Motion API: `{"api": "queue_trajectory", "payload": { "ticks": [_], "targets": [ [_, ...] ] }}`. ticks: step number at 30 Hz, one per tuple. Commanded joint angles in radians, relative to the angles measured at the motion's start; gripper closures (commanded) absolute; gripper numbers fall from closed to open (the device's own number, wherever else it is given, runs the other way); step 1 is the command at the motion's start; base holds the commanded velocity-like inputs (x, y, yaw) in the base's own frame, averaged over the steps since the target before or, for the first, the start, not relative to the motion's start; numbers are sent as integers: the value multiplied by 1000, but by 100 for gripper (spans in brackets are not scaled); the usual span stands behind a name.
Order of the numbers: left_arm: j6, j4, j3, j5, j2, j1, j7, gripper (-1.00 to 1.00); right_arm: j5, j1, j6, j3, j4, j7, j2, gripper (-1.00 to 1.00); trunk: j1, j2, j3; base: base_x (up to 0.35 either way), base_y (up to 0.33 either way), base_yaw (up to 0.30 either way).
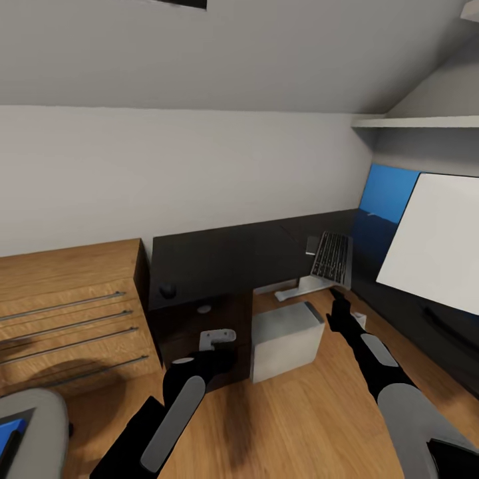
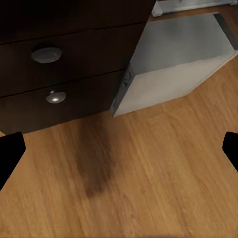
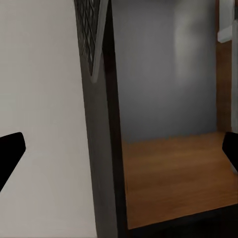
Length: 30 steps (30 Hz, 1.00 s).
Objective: In the bedroom, organize the workspace by keeping the computer under the desk, ensuring the monitor is on the desk, placing the keyboard on the desk next to the monitor, placing the mouse on the desk next to the keyboard, moving the folder from the swivel chair onto the desk next to the mouse, stacking the notebook on top of the folder with the pen on top of the notebook, and positioning the swivel chair next to the desk.
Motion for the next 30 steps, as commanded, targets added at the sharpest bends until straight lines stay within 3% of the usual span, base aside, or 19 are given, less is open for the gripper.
{"api": "queue_trajectory", "payload": {
  "ticks": [1, 5, 7, 14, 15, 17, 23, 24, 27, 30],
  "targets": [
    [1, -4, -2, 10, 0, -1, 10, -100, -8, -1, 8, -4, 0, 3, 1, -100, 4, -8, -4, 0, 0, 0],
    [3, -46, -4, 12, 4, 0, 10, -100, -12, 0, 11, -4, 0, 20, 2, -100, 19, -36, -17, 0, 0, 0],
    [3, -91, -6, 12, 6, 30, 10, -100, -12, 0, 12, -5, 1, 59, 4, -100, 27, -50, -23, 0, 0, 0],
    [1, -121, -12, 15, 6, 59, 12, -100, -6, 0, 4, -7, 3, 109, -2, -100, 54, -99, -45, 0, 0, 0],
    [1, -122, -41, 16, 6, 61, 14, -100, -7, 0, -1, -7, 3, 113, 0, -100, 58, -106, -48, 0, 0, 0],
    [1, -122, -51, 16, 6, 61, 16, -100, -7, 0, -7, -7, 3, 114, 0, -100, 65, -120, -54, 0, 0, 0],
    [1, -120, -67, 17, 4, 62, 19, -100, -3, 8, -116, -7, 6, 111, 0, -100, 88, -162, -73, 0, 0, 0],
    [1, -114, -69, 16, 3, 62, 20, -100, 6, 14, -170, -5, 7, 107, 2, -100, 92, -169, -76, 0, 0, 0],
    [1, -111, -70, 16, 2, 62, 21, -100, 17, 17, -188, -4, 8, 100, -1, -100, 104, -190, -86, 0, 0, 0],
    [1, -108, -70, 16, 2, 62, 21, -100, 44, 20, -202, -3, 12, 44, -10, -100, 115, -211, -95, 0, 0, 0]
  ]
}}
